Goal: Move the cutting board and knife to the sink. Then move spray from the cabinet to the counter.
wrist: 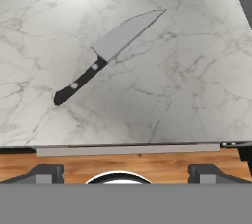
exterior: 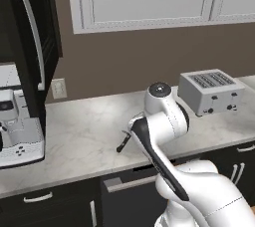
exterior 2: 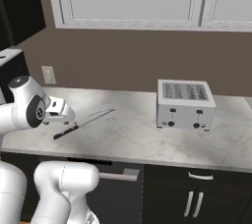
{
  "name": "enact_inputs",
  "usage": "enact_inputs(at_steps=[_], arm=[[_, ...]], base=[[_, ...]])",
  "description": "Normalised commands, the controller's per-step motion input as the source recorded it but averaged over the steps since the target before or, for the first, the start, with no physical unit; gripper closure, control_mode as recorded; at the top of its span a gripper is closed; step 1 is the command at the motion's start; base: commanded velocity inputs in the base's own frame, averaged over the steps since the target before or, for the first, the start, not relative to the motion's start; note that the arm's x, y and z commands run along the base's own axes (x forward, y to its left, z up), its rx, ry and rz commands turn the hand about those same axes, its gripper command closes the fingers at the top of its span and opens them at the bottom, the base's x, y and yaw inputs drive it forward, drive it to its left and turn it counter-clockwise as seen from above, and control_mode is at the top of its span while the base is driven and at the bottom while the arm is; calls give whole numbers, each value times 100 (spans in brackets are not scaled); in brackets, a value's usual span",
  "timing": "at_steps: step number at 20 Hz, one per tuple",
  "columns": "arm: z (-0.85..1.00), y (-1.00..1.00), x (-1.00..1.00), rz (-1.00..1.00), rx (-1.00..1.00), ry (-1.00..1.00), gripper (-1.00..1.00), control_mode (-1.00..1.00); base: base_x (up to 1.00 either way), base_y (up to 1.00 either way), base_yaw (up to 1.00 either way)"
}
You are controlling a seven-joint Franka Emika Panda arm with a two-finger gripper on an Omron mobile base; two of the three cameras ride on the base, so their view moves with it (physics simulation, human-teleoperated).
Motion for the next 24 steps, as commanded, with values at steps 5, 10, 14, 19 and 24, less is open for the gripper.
enact_inputs(at_steps=[5, 10, 14, 19, 24], arm=[[0, 0, 0, 0, 0, 0, -100, 100], [0, 0, 0, 0, 0, 0, -100, 100], [0, 0, 0, 0, 0, 0, -100, 100], [0, 0, 0, 0, 0, 0, -100, 100], [-1, 5, 7, 0, 0, 0, -100, -100]], base=[[38, 10, 0], [39, 10, 3], [7, 1, 2], [0, 0, 0], [0, 0, 0]])
